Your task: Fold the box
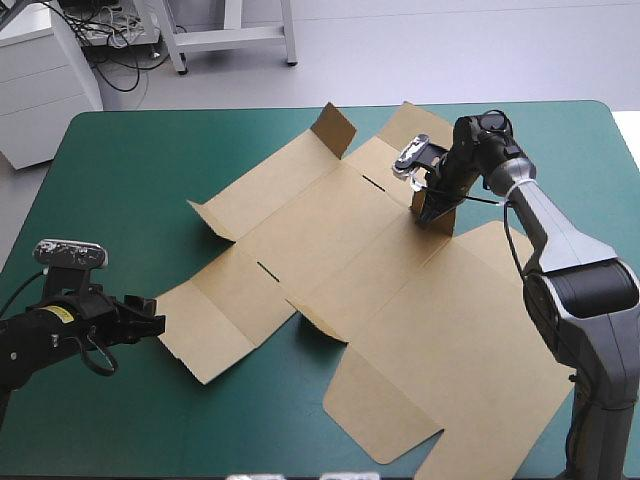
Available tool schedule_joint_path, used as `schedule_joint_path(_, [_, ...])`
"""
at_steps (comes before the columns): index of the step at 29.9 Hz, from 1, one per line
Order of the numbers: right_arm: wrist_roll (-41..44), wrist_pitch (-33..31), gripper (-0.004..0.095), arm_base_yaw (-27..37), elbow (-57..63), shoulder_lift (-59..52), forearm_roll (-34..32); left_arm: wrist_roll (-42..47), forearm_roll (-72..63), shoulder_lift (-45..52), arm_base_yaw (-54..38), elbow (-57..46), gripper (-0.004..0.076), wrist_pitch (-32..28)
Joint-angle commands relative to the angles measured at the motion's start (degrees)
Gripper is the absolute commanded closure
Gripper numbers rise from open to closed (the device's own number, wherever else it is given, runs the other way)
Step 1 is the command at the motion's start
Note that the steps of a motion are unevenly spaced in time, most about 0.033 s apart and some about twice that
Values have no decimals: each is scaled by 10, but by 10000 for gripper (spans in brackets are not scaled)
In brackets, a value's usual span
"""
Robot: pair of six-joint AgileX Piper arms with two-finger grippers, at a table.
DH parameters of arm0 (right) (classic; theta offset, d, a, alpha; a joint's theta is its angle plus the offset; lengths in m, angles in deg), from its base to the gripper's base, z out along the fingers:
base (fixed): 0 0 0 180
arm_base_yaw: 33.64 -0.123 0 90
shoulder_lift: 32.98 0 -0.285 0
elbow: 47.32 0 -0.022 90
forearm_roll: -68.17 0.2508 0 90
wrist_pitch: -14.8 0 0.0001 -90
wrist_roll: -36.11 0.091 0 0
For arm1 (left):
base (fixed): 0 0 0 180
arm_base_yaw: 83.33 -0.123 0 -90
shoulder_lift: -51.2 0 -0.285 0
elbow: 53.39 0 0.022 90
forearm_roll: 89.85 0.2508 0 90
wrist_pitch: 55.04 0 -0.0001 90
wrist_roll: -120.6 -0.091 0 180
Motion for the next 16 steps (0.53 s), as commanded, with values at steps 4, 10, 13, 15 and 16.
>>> schedule_joint_path(4, [-140, 87, 930, 2, -19, -40, 15, 0, -7, 2, 1, 20, 309, -28])
schedule_joint_path(10, [-336, 102, 930, -12, -19, -40, 87, 0, -7, 2, 1, 20, 309, -28])
schedule_joint_path(13, [-435, 81, 930, -28, -19, -40, 101, 0, -6, 2, 1, 20, 309, -28])
schedule_joint_path(15, [-461, 76, 930, -34, -19, -40, 118, 0, -4, 2, 1, 20, 309, -28])
schedule_joint_path(16, [-464, 76, 930, -37, -19, -40, 126, 0, -2, 2, 1, 20, 309, -28])
